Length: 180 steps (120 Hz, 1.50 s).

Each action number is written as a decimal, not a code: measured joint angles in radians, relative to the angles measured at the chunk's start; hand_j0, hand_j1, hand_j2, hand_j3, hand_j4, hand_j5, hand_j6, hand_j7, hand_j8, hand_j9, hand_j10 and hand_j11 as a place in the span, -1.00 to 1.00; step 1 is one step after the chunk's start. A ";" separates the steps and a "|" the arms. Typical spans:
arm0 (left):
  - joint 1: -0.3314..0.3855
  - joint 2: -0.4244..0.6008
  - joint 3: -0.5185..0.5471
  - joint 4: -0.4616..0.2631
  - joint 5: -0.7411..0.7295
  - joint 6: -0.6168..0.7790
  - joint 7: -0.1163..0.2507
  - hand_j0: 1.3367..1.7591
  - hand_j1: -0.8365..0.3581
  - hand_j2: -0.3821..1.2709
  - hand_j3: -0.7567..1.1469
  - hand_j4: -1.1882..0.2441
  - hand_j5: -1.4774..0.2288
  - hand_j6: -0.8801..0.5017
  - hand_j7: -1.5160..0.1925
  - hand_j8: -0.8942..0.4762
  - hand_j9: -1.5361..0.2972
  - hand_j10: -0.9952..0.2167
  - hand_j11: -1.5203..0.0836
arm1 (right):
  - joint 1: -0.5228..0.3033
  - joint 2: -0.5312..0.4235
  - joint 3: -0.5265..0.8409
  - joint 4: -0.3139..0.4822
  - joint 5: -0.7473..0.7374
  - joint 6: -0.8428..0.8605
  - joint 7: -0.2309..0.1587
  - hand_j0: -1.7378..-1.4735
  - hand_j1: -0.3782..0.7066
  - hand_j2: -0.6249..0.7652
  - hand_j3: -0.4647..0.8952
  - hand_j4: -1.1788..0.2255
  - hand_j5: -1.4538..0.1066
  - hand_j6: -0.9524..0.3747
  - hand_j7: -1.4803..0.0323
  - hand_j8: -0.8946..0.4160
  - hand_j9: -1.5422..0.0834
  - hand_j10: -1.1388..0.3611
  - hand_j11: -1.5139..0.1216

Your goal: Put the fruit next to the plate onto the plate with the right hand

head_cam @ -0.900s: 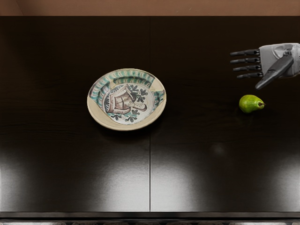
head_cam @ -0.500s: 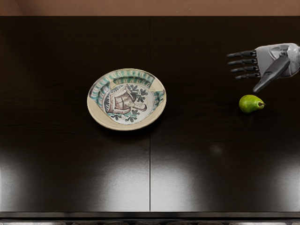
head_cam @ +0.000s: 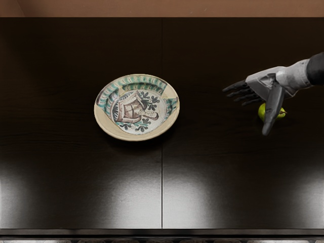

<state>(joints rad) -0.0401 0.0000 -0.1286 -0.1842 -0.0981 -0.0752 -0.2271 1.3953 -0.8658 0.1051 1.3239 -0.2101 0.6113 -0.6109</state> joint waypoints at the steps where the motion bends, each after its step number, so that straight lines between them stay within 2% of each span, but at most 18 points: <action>1: 0.000 0.000 0.000 0.000 0.000 0.000 0.000 0.52 0.96 -0.54 -0.21 0.65 0.72 0.26 0.76 0.29 0.66 0.63 0.88 | 0.005 0.002 -0.008 0.002 -0.001 0.000 0.000 -0.40 -0.95 -0.10 -0.32 0.68 0.86 0.43 0.96 0.36 0.90 0.52 0.85; 22: 0.008 0.000 0.000 0.000 0.000 0.000 0.000 0.52 0.96 -0.54 -0.21 0.65 0.72 0.26 0.76 0.29 0.66 0.63 0.88 | 0.074 0.032 -0.116 0.051 -0.104 -0.144 0.000 -0.40 -0.95 -0.10 -0.32 0.68 0.86 0.43 0.96 0.36 0.90 0.52 0.85; 59: 0.006 0.000 0.000 0.000 0.000 0.000 0.000 0.52 0.97 -0.54 -0.21 0.65 0.72 0.26 0.76 0.29 0.66 0.63 0.88 | 0.093 0.047 -0.198 0.121 -0.301 -0.472 0.000 -0.40 -0.95 -0.10 -0.32 0.67 0.86 0.43 0.96 0.36 0.90 0.52 0.85; 116: 0.002 0.000 0.001 0.003 0.001 0.000 0.000 0.52 0.96 -0.54 -0.21 0.65 0.72 0.26 0.76 0.29 0.66 0.63 0.88 | 0.087 0.052 -0.385 0.131 -0.366 -0.718 0.000 -0.40 -0.93 -0.10 -0.32 0.66 0.85 0.42 0.94 0.35 0.88 0.50 0.84; 134: 0.002 0.000 0.001 0.004 0.002 0.000 0.000 0.52 0.96 -0.54 -0.21 0.65 0.72 0.26 0.76 0.29 0.66 0.63 0.88 | 0.084 0.083 -0.446 0.132 -0.372 -0.832 0.000 -0.40 -0.92 -0.10 -0.32 0.65 0.84 0.41 0.93 0.34 0.87 0.50 0.83; 180: 0.001 0.000 0.001 0.004 0.002 0.000 0.000 0.52 0.97 -0.54 -0.21 0.65 0.72 0.26 0.76 0.29 0.66 0.63 0.88 | 0.047 0.138 -0.504 0.140 -0.410 -0.998 0.000 -0.40 -0.82 -0.12 -0.32 0.59 0.76 0.34 0.86 0.27 0.80 0.44 0.76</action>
<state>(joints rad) -0.0394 0.0000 -0.1274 -0.1799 -0.0966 -0.0752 -0.2271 1.4423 -0.7275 -0.3990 1.4640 -0.6205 -0.3868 -0.6109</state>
